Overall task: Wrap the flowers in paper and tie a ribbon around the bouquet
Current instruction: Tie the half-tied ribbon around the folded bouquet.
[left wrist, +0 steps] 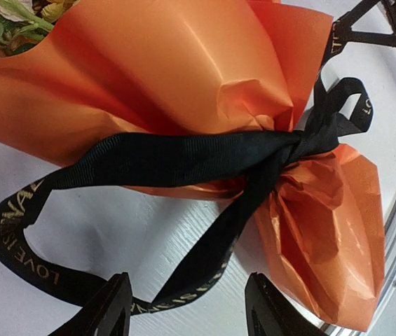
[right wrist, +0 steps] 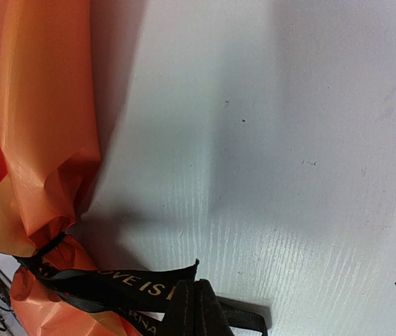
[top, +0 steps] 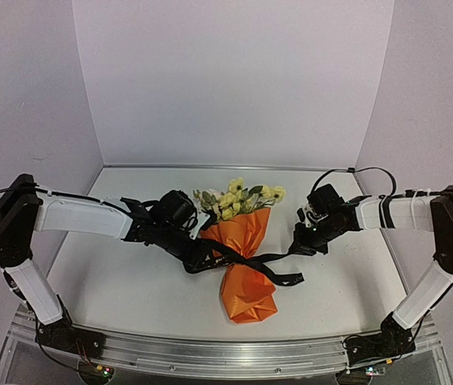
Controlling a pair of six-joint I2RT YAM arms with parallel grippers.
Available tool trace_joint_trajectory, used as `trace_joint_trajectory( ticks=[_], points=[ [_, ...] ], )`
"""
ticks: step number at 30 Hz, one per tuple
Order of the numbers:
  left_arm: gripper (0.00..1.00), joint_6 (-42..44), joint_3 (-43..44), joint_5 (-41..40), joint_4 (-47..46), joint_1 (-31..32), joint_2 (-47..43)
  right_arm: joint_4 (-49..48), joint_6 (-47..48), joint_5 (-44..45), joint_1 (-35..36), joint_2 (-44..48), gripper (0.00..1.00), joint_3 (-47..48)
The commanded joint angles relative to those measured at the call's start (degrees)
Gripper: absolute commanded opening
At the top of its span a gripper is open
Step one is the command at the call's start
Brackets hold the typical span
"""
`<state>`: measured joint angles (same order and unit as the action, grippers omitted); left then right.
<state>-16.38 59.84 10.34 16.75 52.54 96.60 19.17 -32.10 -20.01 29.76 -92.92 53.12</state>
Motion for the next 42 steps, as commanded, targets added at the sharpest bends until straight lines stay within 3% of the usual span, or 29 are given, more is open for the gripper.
trace_joint_trajectory(
  ticks=[1, 4, 10, 24, 32, 42],
  points=[
    [0.58, 4.88, 5.44, 1.94, 0.65, -0.79, 3.32, 0.43, 0.46, 0.00, -0.16, -0.49, 0.00, 2.05],
    [0.58, 5.67, 7.13, 3.57, 0.94, -0.85, 4.99, 0.33, 0.46, -0.03, -0.15, -0.50, 0.00, 2.16],
    [0.45, 5.32, 8.04, 6.53, 1.93, -0.85, 6.09, 0.10, 0.37, 0.17, -0.15, -0.58, 0.00, 2.29],
    [0.01, 4.31, 7.55, 8.88, 3.29, -0.77, 4.65, -0.10, 0.20, 0.57, -0.14, -0.66, 0.00, 2.42],
    [0.00, 0.52, 6.18, 7.35, 8.02, -0.96, 1.17, -0.04, -0.14, 2.07, -0.15, -0.10, 0.00, 2.18],
    [0.00, -5.47, -0.74, 12.16, 12.19, -2.67, -1.60, -0.01, -0.24, 4.11, -0.17, -0.10, 0.00, 1.55]
  ],
)
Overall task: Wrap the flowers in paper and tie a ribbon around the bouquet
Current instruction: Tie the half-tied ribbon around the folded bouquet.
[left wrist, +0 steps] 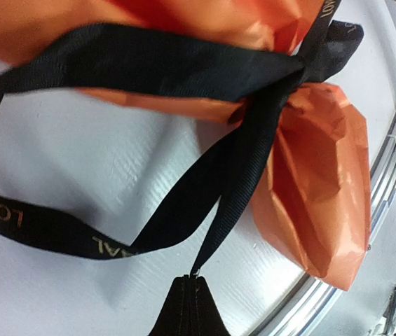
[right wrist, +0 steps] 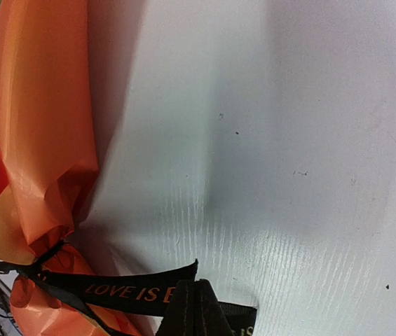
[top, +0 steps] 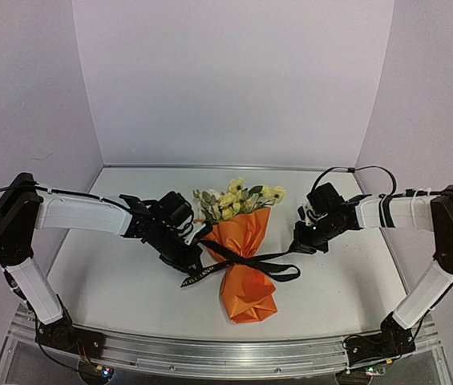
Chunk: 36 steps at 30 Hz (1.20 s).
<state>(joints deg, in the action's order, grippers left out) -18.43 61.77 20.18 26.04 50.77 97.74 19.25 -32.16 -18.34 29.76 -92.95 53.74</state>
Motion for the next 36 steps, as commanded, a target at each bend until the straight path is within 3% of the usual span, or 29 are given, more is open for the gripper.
trace_joint_trajectory(
  ticks=[1, 20, 36],
  points=[
    [0.00, -3.88, -3.46, 2.39, 3.10, -1.05, -2.96, -0.05, -0.18, 2.73, -0.18, -0.05, 0.00, 0.93],
    [0.00, -7.22, -9.50, 2.46, 4.78, -4.65, -4.60, 2.56, 0.68, 4.07, -2.20, -1.90, 0.00, 5.15],
    [0.00, -6.92, -10.07, 2.41, 4.28, -5.17, -4.91, 4.57, -0.34, 14.26, -3.12, 2.41, 0.00, 0.86]
  ],
)
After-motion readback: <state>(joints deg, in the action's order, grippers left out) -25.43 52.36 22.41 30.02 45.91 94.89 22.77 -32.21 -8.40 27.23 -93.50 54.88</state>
